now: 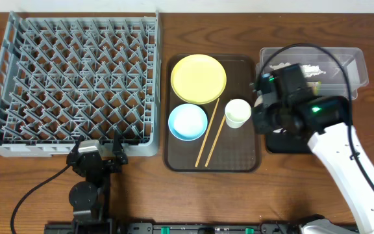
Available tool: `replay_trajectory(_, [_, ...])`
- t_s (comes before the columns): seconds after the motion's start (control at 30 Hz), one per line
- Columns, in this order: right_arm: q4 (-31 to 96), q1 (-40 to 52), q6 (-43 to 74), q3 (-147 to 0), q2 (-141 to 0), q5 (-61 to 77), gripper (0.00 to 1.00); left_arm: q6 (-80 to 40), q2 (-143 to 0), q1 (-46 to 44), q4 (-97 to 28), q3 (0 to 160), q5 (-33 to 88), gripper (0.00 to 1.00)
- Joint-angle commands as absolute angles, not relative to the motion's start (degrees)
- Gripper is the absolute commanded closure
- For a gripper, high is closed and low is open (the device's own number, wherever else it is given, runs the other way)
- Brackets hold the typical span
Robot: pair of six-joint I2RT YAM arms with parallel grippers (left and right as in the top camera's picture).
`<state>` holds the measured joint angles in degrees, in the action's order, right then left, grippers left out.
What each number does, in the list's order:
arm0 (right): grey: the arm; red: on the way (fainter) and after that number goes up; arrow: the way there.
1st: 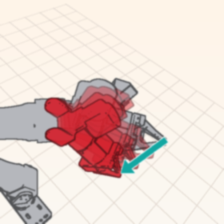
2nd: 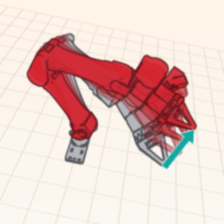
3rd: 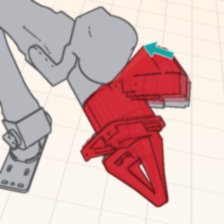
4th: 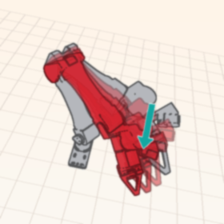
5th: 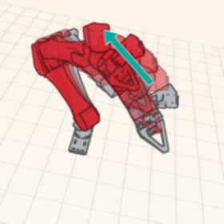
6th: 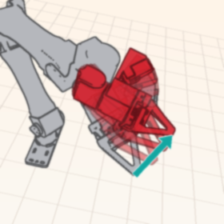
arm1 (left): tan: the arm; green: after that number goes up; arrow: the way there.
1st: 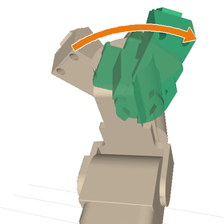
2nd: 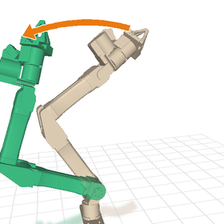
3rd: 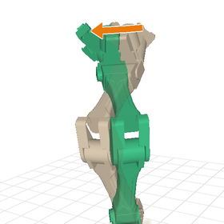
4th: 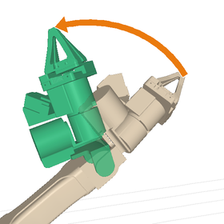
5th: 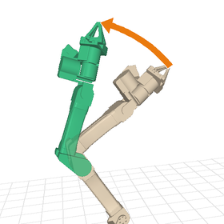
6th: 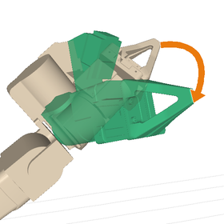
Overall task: Sort waste into correct bins and load items into the dishwasher
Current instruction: 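Tip the white bowl over the black tray to dump the rice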
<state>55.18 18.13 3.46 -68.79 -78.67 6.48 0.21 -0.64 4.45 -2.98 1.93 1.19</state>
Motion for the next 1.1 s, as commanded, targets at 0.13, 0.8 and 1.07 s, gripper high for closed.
replay_trajectory(0.13, [43.75, 4.8, 0.89, -58.96, -78.28, 20.34, 0.99, 0.54, -0.34, 4.43, -3.97, 0.23, 0.86, 0.11])
replay_trajectory(0.8, [26.35, -23.31, -1.45, -46.33, -78.46, 68.45, 0.99, 0.54, -0.34, 4.43, -3.97, 0.23, 0.86, 0.11])
replay_trajectory(1.07, [26.55, -32.45, 4.27, -45.98, -79.13, 74.22, 0.99, 0.54, -0.34, 4.43, -3.97, 0.23, 0.86, 0.11])
